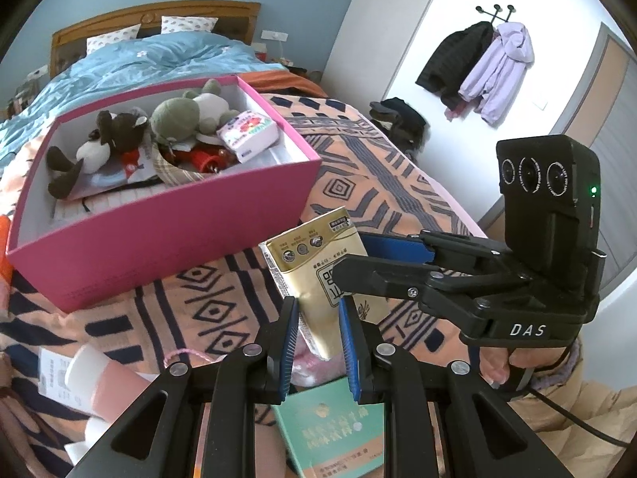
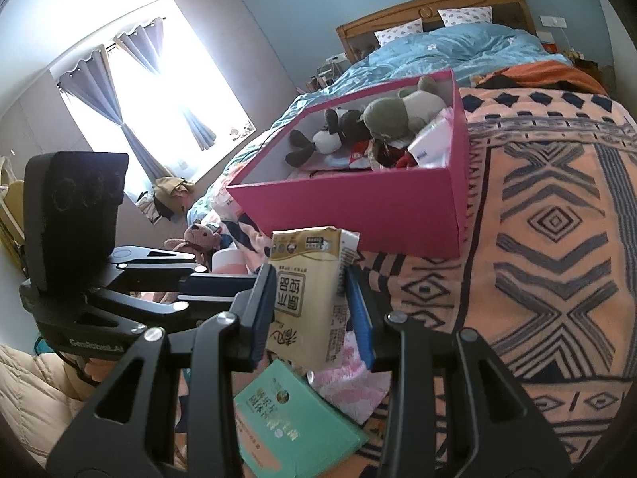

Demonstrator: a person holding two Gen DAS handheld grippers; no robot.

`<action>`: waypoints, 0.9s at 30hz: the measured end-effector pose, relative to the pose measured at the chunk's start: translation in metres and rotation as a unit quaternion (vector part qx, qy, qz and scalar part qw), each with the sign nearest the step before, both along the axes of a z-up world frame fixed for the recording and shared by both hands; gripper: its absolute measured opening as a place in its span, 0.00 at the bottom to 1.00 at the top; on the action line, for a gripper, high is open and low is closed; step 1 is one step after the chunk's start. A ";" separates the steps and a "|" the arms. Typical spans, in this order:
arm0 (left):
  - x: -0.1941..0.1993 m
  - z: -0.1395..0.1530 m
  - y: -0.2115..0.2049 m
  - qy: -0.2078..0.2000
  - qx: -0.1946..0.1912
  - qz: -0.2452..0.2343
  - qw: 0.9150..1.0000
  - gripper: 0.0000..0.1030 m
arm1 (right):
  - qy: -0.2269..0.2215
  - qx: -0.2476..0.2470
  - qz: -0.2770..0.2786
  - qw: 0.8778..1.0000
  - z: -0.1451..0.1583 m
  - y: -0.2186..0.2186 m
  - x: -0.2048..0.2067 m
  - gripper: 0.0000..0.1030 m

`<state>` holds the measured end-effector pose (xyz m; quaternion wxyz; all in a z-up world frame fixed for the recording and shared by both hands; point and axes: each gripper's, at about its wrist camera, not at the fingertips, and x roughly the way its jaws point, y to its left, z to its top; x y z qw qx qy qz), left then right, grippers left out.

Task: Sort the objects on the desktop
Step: 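Lift the beige carton with both grippers and carry it over the box, then lower the beige carton with both grippers into the pink box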

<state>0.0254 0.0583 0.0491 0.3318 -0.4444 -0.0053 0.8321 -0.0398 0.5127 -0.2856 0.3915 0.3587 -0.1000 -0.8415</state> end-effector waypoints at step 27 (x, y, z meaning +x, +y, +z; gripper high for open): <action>-0.125 0.039 -0.011 0.027 -0.011 0.037 0.999 0.20 | -0.024 -0.054 -0.012 0.998 0.026 -0.029 -0.133 0.38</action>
